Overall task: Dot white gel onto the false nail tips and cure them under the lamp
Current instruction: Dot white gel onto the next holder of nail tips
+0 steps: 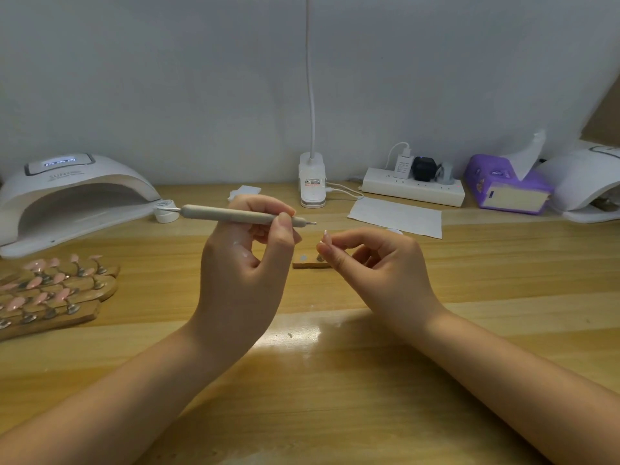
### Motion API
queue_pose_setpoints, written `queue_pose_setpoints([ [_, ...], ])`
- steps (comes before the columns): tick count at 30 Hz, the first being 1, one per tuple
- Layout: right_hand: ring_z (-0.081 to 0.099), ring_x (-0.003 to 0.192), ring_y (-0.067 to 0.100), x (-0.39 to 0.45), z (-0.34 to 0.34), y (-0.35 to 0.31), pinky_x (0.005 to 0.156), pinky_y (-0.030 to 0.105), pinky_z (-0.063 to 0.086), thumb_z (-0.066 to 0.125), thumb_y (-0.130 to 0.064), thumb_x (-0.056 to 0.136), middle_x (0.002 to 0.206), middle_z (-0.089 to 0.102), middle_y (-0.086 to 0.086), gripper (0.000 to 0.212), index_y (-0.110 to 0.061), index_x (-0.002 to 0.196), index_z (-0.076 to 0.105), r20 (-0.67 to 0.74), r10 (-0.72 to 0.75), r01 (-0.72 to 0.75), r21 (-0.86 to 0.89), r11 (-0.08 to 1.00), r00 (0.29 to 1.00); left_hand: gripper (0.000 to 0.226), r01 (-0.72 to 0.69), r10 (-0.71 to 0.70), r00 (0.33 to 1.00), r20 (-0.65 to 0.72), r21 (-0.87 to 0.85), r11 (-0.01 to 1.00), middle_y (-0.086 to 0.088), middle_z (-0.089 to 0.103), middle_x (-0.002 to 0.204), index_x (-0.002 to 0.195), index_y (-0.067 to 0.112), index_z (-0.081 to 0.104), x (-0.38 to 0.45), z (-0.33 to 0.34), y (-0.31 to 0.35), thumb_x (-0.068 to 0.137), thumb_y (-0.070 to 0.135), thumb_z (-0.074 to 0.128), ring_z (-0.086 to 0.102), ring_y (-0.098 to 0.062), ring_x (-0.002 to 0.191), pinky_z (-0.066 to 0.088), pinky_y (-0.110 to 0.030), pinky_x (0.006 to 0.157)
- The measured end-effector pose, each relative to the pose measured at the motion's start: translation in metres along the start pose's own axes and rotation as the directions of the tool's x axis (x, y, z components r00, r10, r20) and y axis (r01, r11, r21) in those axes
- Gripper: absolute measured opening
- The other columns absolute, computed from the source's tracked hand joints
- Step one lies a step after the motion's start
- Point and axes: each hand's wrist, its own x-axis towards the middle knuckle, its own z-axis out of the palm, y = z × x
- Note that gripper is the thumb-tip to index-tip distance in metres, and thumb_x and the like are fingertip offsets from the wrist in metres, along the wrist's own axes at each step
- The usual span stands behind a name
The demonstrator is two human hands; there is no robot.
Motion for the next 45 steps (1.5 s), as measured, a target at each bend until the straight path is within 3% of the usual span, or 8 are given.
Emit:
queue_pose_setpoints([
  [5, 0.06, 0.058, 0.019, 0.0002, 0.0002, 0.0004, 0.052, 0.037, 0.052, 0.071, -0.027, 0.084, 0.078, 0.072, -0.009, 0.013, -0.02, 0.094, 0.075, -0.007, -0.008, 0.008, 0.002, 1.0, 1.0, 0.008, -0.018, 0.016, 0.998, 0.066, 0.023, 1.0, 0.004, 0.063, 0.079, 0.09, 0.018, 0.058, -0.0021, 0.0011, -0.0026, 0.088, 0.024, 0.054, 0.065, -0.016, 0.077, 0.054, -0.028, 0.07],
  [12, 0.059, 0.057, 0.019, -0.0002, 0.0007, -0.0004, 0.052, 0.038, 0.051, 0.073, -0.024, 0.083, 0.078, 0.072, -0.009, 0.012, -0.019, 0.093, 0.075, -0.02, -0.008, 0.009, 0.01, 1.0, 1.0, 0.011, -0.027, 0.023, 0.996, 0.081, 0.04, 0.999, 0.007, 0.064, 0.081, 0.089, 0.021, 0.059, -0.0024, 0.0023, -0.0045, 0.086, 0.029, 0.051, 0.065, -0.014, 0.077, 0.052, -0.02, 0.068],
  [19, 0.06, 0.057, 0.021, -0.0002, 0.0002, -0.0008, 0.052, 0.041, 0.051, 0.072, -0.024, 0.083, 0.078, 0.072, -0.009, 0.013, -0.019, 0.094, 0.075, -0.012, -0.02, 0.02, 0.002, 1.0, 1.0, 0.01, -0.032, 0.027, 0.996, 0.087, 0.051, 0.998, 0.008, 0.064, 0.08, 0.089, 0.023, 0.058, -0.0024, 0.0023, -0.0059, 0.086, 0.029, 0.052, 0.065, -0.014, 0.076, 0.051, -0.019, 0.068],
  [24, 0.06, 0.058, 0.019, 0.0001, 0.0004, 0.0002, 0.051, 0.038, 0.051, 0.071, -0.025, 0.083, 0.079, 0.072, -0.01, 0.013, -0.02, 0.095, 0.074, -0.009, -0.031, 0.031, -0.007, 1.0, 0.999, 0.005, -0.035, 0.031, 0.996, 0.083, 0.05, 0.998, 0.006, 0.064, 0.078, 0.089, 0.02, 0.059, -0.0031, 0.0025, -0.0062, 0.088, 0.017, 0.055, 0.065, -0.016, 0.076, 0.054, -0.025, 0.068],
  [31, 0.06, 0.058, 0.02, -0.0007, 0.0, -0.0004, 0.051, 0.037, 0.051, 0.071, -0.024, 0.083, 0.079, 0.071, -0.012, 0.012, -0.02, 0.095, 0.074, -0.011, -0.03, 0.03, -0.005, 1.0, 0.999, 0.01, -0.035, 0.031, 0.995, 0.094, 0.048, 0.998, 0.007, 0.063, 0.077, 0.089, 0.023, 0.059, -0.0021, 0.0023, -0.0049, 0.086, 0.029, 0.051, 0.065, -0.015, 0.076, 0.052, -0.02, 0.068],
  [45, 0.061, 0.058, 0.019, 0.0001, 0.0009, 0.0, 0.054, 0.041, 0.052, 0.071, -0.027, 0.083, 0.079, 0.072, -0.01, 0.012, -0.022, 0.093, 0.074, -0.022, -0.005, 0.004, -0.005, 1.0, 1.0, 0.005, -0.035, 0.034, 0.997, 0.068, 0.023, 0.999, 0.007, 0.064, 0.083, 0.089, 0.025, 0.057, -0.0024, 0.0013, -0.0038, 0.088, 0.022, 0.053, 0.065, -0.012, 0.076, 0.052, -0.019, 0.069],
])
